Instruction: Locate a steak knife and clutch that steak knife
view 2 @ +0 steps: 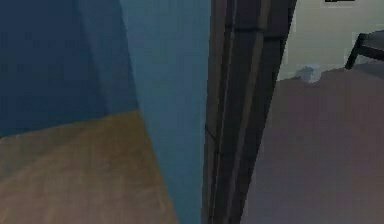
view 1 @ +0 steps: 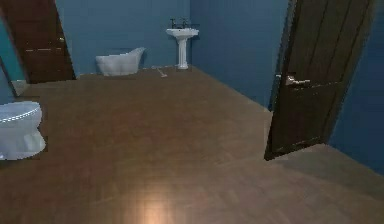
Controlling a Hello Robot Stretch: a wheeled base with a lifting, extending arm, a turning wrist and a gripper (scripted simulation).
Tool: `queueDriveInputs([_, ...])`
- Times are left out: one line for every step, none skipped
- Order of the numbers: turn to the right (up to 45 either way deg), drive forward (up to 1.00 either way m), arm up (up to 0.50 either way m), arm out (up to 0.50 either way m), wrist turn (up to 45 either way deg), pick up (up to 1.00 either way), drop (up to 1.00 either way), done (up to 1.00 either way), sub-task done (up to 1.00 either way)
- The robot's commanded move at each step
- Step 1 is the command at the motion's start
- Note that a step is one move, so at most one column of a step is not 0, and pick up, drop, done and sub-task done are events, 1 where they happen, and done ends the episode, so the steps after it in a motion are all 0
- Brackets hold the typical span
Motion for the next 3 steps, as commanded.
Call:
queueDriveInputs([0.0,0.35,0.0,0.0,0.0,0.0,0.0,0.0,0.0])
queueDriveInputs([3.0,0.0,0.0,0.0,0.0,0.0,0.0,0.0,0.0])
queueDriveInputs([0.0,1.0,0.0,0.0,0.0,0.0,0.0,0.0,0.0])
